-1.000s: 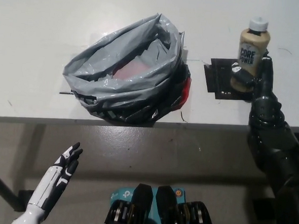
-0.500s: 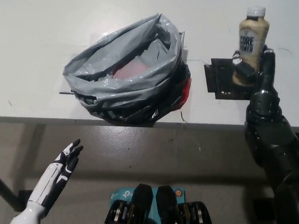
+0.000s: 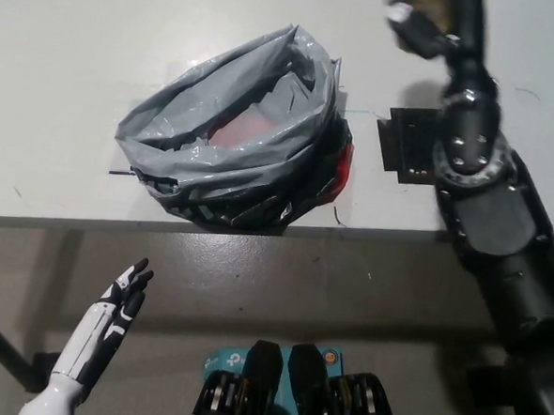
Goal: Use the right hand to pick up a bottle of protein shake and place it into a plastic bag on the left side
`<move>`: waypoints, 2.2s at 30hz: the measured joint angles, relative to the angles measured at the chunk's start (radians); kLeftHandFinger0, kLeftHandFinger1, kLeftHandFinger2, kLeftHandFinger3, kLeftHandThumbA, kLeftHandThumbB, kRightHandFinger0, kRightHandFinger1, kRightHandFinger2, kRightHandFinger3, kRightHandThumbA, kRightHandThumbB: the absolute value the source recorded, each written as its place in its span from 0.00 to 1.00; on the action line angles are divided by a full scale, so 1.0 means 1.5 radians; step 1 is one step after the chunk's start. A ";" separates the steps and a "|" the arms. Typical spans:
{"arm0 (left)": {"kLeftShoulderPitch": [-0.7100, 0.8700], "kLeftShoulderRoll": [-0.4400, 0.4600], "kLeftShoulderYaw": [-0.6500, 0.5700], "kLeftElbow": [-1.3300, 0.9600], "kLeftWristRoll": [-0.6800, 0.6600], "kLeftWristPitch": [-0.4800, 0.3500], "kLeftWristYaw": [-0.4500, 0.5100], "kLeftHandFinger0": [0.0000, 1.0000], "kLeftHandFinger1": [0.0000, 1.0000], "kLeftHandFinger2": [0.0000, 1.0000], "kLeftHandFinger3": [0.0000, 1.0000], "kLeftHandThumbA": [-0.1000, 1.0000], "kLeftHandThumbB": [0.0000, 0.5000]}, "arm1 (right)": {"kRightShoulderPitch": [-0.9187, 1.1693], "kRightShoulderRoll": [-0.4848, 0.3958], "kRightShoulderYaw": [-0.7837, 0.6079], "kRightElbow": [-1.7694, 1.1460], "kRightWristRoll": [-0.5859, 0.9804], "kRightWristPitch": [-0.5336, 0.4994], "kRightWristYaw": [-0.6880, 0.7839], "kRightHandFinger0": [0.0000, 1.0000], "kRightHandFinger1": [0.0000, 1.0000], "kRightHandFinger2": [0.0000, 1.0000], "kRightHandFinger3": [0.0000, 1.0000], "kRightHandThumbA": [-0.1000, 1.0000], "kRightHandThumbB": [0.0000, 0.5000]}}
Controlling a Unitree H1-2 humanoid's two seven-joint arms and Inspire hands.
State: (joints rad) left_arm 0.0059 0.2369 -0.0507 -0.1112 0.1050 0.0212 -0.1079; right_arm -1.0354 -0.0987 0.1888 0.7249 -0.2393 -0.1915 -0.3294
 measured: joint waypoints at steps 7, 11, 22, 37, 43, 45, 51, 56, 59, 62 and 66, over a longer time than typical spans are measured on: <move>0.003 0.000 0.000 -0.003 -0.004 0.002 -0.005 1.00 1.00 1.00 1.00 1.00 0.33 | -0.088 0.005 0.113 0.005 -0.086 0.001 0.027 0.00 0.34 0.73 0.80 0.00 0.36; 0.005 0.000 0.000 -0.003 -0.005 0.003 -0.009 1.00 1.00 1.00 1.00 1.00 0.35 | -0.131 0.013 0.186 0.085 -0.147 -0.001 0.023 0.00 0.35 0.75 0.87 0.00 0.34; 0.005 0.000 -0.001 -0.012 -0.004 0.009 -0.012 1.00 1.00 1.00 1.00 1.00 0.36 | -0.192 0.053 0.356 0.300 -0.279 -0.017 -0.027 0.00 0.16 0.67 0.69 0.00 0.53; -0.001 0.000 -0.001 -0.015 -0.008 0.013 -0.014 1.00 1.00 1.00 1.00 1.00 0.36 | -0.185 0.061 0.412 0.360 -0.351 -0.038 -0.048 0.07 0.15 0.35 0.52 0.26 0.49; 0.006 -0.001 -0.002 -0.015 -0.008 0.015 -0.013 1.00 1.00 1.00 1.00 1.00 0.37 | -0.173 0.064 0.380 0.359 -0.336 -0.037 0.022 1.00 1.00 1.00 1.00 0.41 0.60; 0.006 -0.004 -0.002 -0.013 -0.008 0.016 -0.013 1.00 1.00 1.00 1.00 1.00 0.41 | -0.166 0.065 0.361 0.358 -0.323 -0.035 0.060 1.00 1.00 1.00 1.00 0.50 0.59; 0.003 -0.016 -0.002 -0.012 -0.008 0.016 -0.013 1.00 1.00 1.00 1.00 1.00 0.37 | -0.152 0.058 0.297 0.305 -0.280 -0.026 0.153 1.00 1.00 1.00 1.00 0.80 0.60; -0.001 -0.018 -0.002 -0.012 -0.008 0.016 -0.013 1.00 1.00 1.00 1.00 1.00 0.39 | -0.152 0.047 0.241 0.224 -0.241 -0.014 0.225 1.00 1.00 1.00 1.00 0.76 0.64; -0.002 -0.018 -0.001 -0.012 -0.009 0.016 -0.013 1.00 1.00 1.00 1.00 1.00 0.36 | -0.152 0.041 0.203 0.164 -0.213 -0.001 0.270 1.00 1.00 1.00 1.00 0.76 0.69; 0.000 -0.018 0.000 -0.013 -0.010 0.016 -0.013 1.00 1.00 1.00 1.00 1.00 0.37 | -0.152 0.034 0.162 0.091 -0.180 0.020 0.313 1.00 1.00 1.00 1.00 0.78 0.72; 0.003 -0.017 0.000 -0.013 -0.010 0.016 -0.014 1.00 1.00 1.00 1.00 1.00 0.31 | -0.151 0.022 0.119 0.010 -0.142 0.051 0.357 1.00 1.00 1.00 1.00 0.85 0.94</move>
State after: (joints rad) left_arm 0.0108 0.2115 -0.0513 -0.1309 0.0899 0.0446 -0.1283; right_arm -1.2626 -0.0653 0.3667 0.7404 -0.4519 -0.1147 0.2059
